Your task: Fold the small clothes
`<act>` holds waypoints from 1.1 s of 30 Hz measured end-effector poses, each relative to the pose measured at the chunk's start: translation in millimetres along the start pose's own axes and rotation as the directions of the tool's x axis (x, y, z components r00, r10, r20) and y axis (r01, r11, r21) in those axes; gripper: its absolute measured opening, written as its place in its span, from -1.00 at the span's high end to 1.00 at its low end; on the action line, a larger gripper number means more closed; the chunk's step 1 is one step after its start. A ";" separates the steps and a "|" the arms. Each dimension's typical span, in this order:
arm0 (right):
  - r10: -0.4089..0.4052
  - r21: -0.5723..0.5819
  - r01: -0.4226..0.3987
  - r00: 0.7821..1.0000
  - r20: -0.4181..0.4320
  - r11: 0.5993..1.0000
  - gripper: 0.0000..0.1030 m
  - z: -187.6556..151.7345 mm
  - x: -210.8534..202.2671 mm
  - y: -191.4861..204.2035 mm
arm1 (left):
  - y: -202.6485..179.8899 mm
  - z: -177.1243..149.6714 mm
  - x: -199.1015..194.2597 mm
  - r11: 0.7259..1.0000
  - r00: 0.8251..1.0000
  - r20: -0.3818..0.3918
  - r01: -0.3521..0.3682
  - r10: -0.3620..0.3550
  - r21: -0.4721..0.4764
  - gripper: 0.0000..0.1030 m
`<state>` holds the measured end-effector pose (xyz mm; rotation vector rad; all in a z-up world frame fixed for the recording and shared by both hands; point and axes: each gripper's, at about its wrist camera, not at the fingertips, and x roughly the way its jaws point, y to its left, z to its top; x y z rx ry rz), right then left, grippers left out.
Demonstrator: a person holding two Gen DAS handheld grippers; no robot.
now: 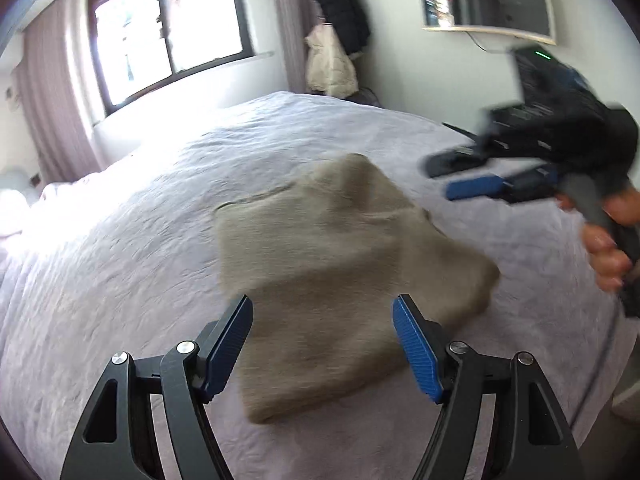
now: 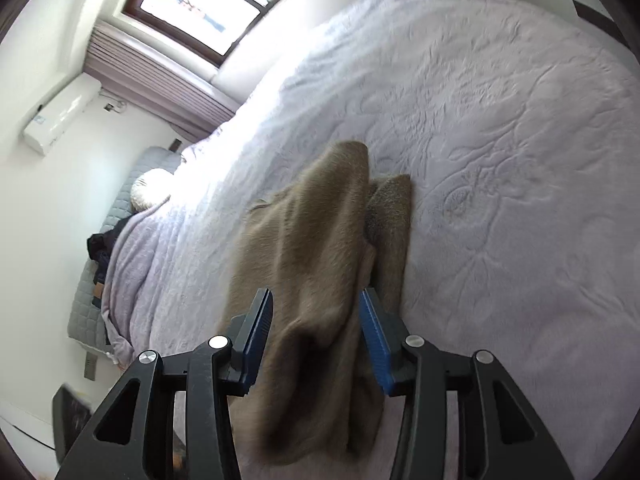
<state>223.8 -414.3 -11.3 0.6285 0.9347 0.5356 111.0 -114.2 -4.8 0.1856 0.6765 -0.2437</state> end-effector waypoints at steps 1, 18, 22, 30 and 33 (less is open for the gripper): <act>0.017 -0.013 -0.017 1.000 -0.015 1.000 0.03 -5.0 -4.2 5.7 | 13.3 -0.5 0.5 1.000 1.000 0.000 -0.003 0.003 -0.030 -0.43; -0.155 -0.056 0.148 0.975 -0.161 0.987 0.88 -85.3 21.5 -16.0 | 25.9 -41.6 49.9 0.977 0.964 -0.258 -0.111 0.060 -0.185 -0.68; -0.138 -0.038 0.134 0.982 -0.131 0.990 0.91 -84.3 17.0 -16.6 | 25.2 -38.8 44.7 0.979 0.963 -0.261 -0.113 0.066 -0.169 -0.68; -0.157 -0.051 0.154 0.986 -0.058 0.987 0.60 -72.2 -5.1 6.1 | 43.7 -26.6 39.8 0.964 0.965 -0.254 0.001 -0.070 -0.266 -0.68; -0.143 -0.050 0.144 0.990 0.008 0.988 -0.20 -48.4 -10.4 5.8 | 55.9 -18.1 45.5 0.941 0.954 -0.235 0.103 -0.185 -0.323 -0.68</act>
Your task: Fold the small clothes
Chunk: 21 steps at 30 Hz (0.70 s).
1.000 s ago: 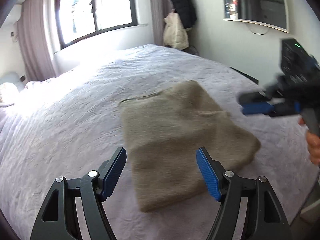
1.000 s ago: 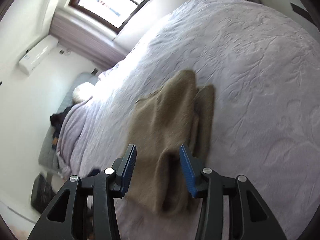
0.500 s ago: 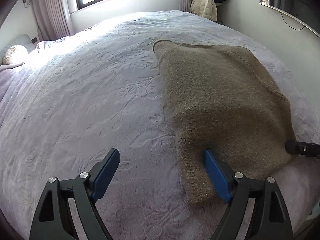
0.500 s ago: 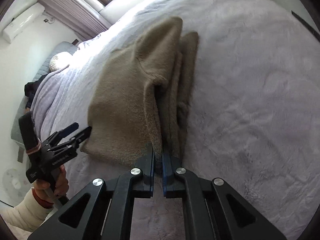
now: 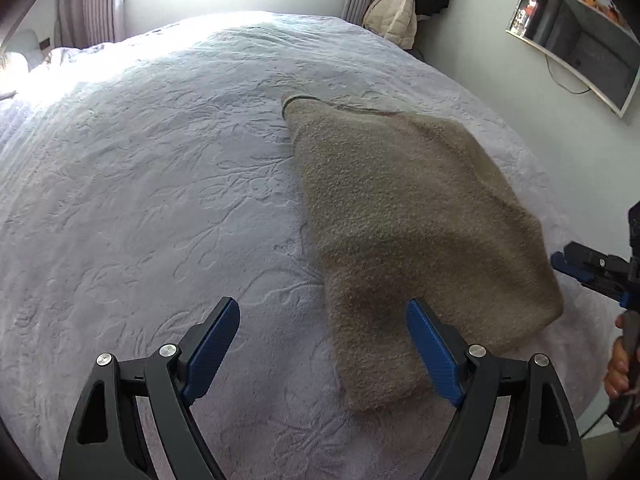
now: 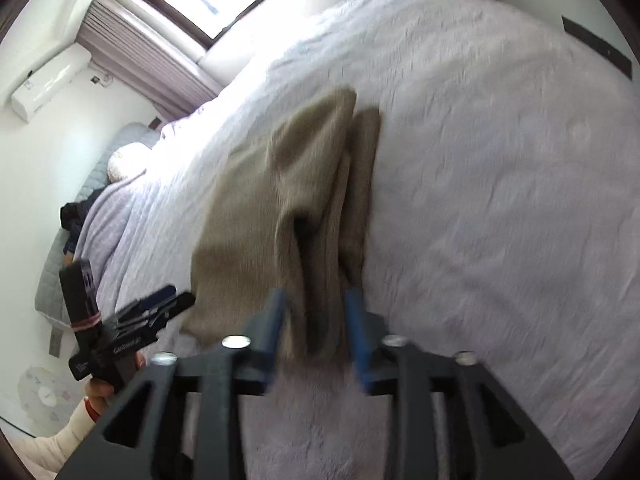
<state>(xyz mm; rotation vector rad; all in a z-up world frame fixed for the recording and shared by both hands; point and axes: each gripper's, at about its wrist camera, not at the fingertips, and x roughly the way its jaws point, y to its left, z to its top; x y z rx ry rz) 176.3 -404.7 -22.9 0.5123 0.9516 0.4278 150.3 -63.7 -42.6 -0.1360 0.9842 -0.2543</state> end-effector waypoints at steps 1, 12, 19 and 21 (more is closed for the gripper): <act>0.019 0.012 -0.019 1.000 0.015 1.000 -0.22 11.2 3.3 -1.6 | 1.9 4.2 3.1 0.999 0.999 -0.016 0.045 -0.045 -0.003 -0.68; 0.132 0.230 -0.117 0.990 -0.052 0.966 0.62 105.0 97.7 -52.9 | -12.1 13.9 43.1 0.967 0.960 -0.138 0.251 -0.243 0.038 -0.28; -0.012 0.131 0.018 0.999 -0.046 0.991 0.83 102.9 83.2 -60.4 | -20.4 6.1 44.7 0.971 0.965 -0.120 0.237 -0.232 0.038 -0.28; -0.005 0.165 0.011 0.999 -0.033 0.986 0.91 94.9 82.8 -74.4 | -22.4 4.9 43.9 0.977 0.971 -0.116 0.212 -0.207 0.028 -0.31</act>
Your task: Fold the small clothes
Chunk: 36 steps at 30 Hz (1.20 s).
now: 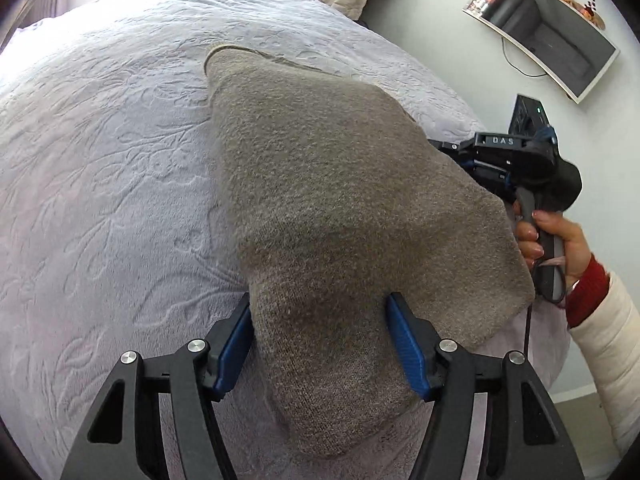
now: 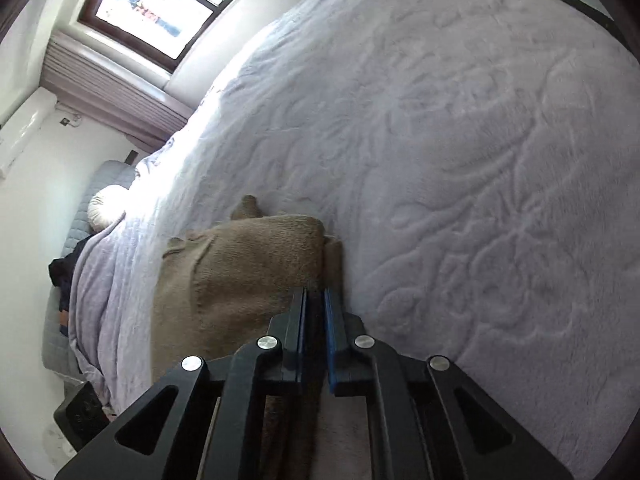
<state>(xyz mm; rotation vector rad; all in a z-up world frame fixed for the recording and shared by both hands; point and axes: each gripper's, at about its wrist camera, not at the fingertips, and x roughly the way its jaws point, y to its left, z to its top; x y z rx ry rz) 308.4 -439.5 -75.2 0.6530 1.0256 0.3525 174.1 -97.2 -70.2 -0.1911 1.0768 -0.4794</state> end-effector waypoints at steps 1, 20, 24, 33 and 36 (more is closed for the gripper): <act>0.028 0.023 -0.029 1.000 0.014 0.999 0.91 -2.3 -2.2 -3.7 | -2.2 0.0 -0.5 1.000 1.000 0.000 -0.020 0.020 0.002 -0.36; 0.015 0.061 -0.016 1.000 0.016 0.998 0.81 -87.1 -65.8 1.1 | -36.8 -19.0 -14.7 0.985 0.985 0.022 -0.173 0.173 0.005 -0.77; 0.019 0.062 -0.020 1.000 0.007 0.998 0.81 -104.6 -72.3 -1.7 | -40.4 -22.7 -13.6 0.982 0.982 0.021 -0.190 0.190 -0.010 -0.87; -0.020 0.003 0.020 1.000 -0.019 1.000 0.78 -119.2 -74.9 6.9 | -28.0 -30.6 -17.2 0.985 0.986 0.004 -0.165 0.165 -0.040 -0.87; -0.005 -0.041 0.003 0.999 -0.035 0.999 0.00 -115.0 -73.0 16.5 | -19.3 -27.3 -26.8 0.992 0.994 0.035 -0.105 0.108 -0.065 -0.87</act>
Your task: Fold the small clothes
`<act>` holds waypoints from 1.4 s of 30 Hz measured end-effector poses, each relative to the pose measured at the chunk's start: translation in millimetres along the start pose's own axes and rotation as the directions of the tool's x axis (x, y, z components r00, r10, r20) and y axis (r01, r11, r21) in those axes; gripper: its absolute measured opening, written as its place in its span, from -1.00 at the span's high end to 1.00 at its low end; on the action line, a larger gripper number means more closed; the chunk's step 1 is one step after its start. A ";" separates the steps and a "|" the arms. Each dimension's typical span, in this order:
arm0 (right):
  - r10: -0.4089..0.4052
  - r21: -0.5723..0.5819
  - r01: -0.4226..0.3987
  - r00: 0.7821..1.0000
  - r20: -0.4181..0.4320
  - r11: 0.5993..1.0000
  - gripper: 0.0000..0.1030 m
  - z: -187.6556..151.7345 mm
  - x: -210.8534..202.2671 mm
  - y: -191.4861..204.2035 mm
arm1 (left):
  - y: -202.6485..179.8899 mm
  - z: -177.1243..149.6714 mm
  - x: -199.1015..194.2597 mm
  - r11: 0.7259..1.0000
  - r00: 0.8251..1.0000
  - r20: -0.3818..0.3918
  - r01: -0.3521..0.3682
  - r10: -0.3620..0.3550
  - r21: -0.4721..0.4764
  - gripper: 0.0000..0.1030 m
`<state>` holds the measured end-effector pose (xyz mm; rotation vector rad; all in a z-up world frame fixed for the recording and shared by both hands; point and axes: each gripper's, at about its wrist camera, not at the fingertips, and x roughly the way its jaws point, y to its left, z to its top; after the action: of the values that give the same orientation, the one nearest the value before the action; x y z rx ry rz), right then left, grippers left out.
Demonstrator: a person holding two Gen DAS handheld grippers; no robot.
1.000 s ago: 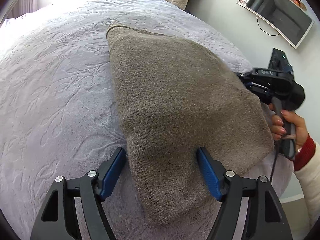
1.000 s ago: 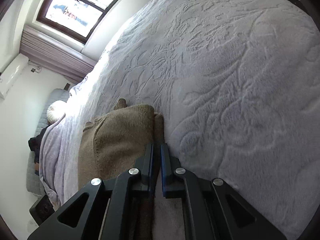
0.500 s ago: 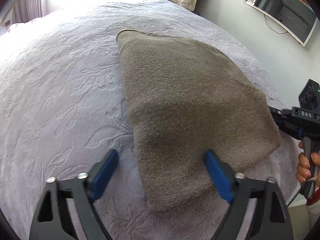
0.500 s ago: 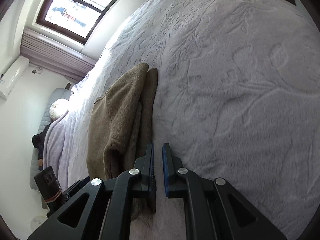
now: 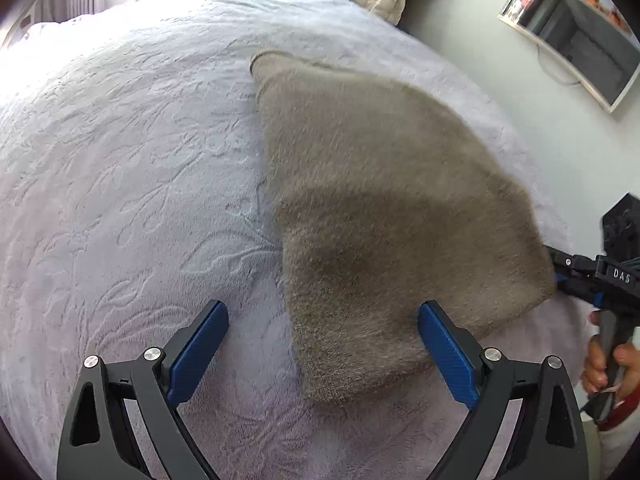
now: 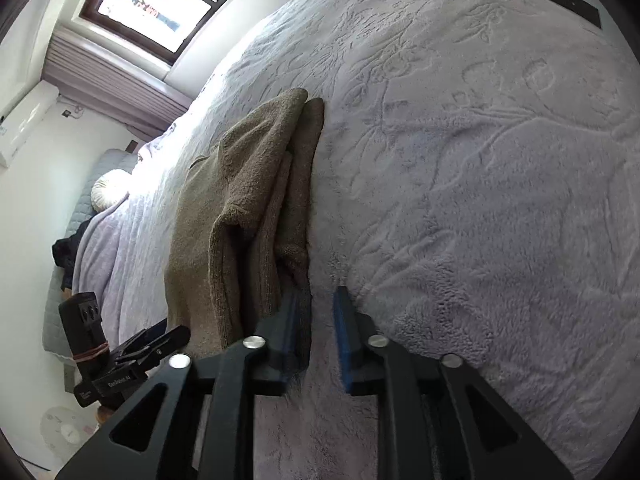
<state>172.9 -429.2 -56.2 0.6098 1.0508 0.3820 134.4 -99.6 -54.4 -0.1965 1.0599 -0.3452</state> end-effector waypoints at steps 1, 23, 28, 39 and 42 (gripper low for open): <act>0.037 -0.012 -0.037 0.999 0.004 0.999 -0.38 2.5 -0.6 2.2 | 1.7 1.7 -5.6 0.999 0.999 0.023 0.033 -0.033 0.000 -0.87; 0.255 -0.037 -0.262 0.957 -0.142 0.964 -0.56 127.7 88.8 1.2 | -3.6 55.4 61.0 0.973 0.973 -0.049 0.228 -0.227 0.017 -0.95; 0.240 -0.081 -0.259 0.952 -0.193 0.962 -0.61 131.0 116.9 10.0 | -2.8 53.9 60.7 0.971 0.971 -0.049 0.237 -0.236 0.013 -0.94; 0.363 0.004 -0.364 0.927 -0.088 0.931 0.17 111.1 89.9 31.2 | 5.0 53.7 14.6 0.961 0.961 0.013 0.277 -0.277 -0.003 -0.05; 0.380 -0.011 -0.383 0.921 -0.090 0.924 0.17 104.6 75.9 51.5 | -0.3 50.1 -6.1 0.964 0.964 0.028 0.263 -0.263 0.031 -0.05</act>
<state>300.2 -376.0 -38.4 0.7805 1.0043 0.7700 175.7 -98.0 -25.3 -0.3194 0.9980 -0.5938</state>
